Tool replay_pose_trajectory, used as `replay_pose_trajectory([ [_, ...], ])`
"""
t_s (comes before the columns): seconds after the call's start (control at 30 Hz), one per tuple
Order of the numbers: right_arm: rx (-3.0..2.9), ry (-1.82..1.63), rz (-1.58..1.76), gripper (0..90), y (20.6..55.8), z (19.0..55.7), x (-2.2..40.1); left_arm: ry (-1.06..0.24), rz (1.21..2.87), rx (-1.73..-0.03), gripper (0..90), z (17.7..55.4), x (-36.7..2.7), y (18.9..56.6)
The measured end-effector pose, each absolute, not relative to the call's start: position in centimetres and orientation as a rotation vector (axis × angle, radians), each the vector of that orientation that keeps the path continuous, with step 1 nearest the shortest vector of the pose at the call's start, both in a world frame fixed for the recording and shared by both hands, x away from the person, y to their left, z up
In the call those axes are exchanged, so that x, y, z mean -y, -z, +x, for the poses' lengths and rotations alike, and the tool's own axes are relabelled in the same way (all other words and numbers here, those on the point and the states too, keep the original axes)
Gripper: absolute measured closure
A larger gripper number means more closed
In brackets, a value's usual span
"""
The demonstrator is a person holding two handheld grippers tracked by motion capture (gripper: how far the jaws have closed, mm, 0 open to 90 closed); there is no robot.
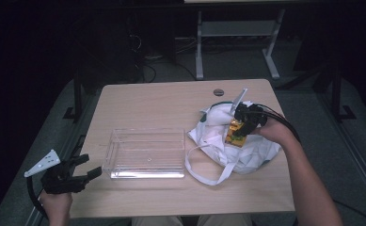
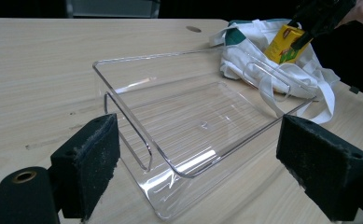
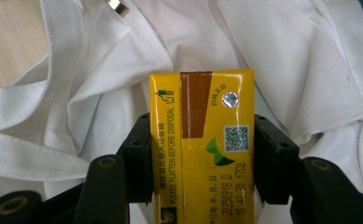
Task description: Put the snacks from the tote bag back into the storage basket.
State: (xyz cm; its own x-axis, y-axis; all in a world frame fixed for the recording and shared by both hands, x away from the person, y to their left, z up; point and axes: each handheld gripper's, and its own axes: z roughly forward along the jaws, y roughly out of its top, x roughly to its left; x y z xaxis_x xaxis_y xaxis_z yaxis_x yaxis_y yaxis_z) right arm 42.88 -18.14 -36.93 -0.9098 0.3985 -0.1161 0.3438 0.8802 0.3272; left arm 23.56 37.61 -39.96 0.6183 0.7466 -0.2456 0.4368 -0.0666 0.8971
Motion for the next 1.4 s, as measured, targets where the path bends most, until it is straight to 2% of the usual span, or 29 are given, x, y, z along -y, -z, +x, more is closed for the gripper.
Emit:
replay_pose_trajectory([
  [0.27, -2.855, -0.458, 0.557, 51.3, 36.8, 42.9, 18.1, -0.34, 1.703, -0.981, 13.0, 23.6, -37.7, 40.0],
  [0.83, -2.864, -0.483, 0.596, 51.8, 36.5, 42.9, 18.5, -0.341, 1.698, -0.983, 13.0, 23.5, -37.7, 40.0],
  [1.4, -2.813, -0.514, 0.605, 51.9, 33.9, 42.4, 18.9, -0.344, 1.7, -0.983, 13.0, 23.5, -37.6, 40.0],
])
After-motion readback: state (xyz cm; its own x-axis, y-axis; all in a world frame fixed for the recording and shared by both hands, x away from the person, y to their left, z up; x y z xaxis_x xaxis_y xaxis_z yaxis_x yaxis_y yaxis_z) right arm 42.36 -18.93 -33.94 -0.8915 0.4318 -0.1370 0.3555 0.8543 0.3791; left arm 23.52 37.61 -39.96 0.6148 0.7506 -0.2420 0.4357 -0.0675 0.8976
